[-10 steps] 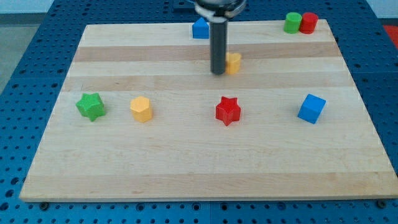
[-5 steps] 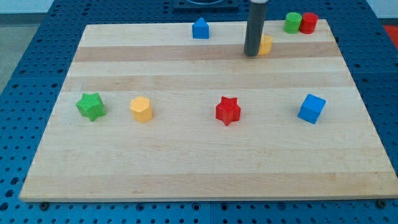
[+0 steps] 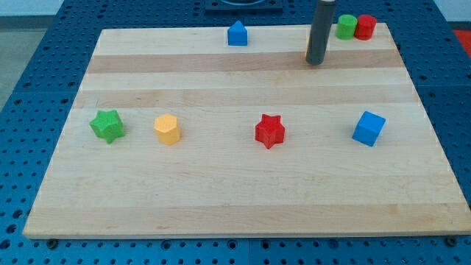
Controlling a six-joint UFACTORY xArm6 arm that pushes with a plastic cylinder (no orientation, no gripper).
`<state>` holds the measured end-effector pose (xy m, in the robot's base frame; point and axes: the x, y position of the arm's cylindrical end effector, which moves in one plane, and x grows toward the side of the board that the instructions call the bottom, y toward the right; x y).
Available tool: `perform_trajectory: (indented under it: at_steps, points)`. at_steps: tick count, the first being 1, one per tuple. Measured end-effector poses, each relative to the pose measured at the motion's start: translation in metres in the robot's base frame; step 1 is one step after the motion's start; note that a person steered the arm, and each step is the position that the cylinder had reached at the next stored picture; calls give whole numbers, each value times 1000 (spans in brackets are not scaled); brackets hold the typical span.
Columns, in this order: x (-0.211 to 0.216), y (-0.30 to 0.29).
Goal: Place the yellow heart towards left of green circle
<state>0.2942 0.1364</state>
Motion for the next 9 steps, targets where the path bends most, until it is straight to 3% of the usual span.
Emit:
perform_trajectory:
  at_steps: [2, 3, 4, 6, 9]
  points:
    - [-44, 0]
    - [-43, 0]
    - [-42, -16]
    - [-82, -45]
    - [-84, 1]
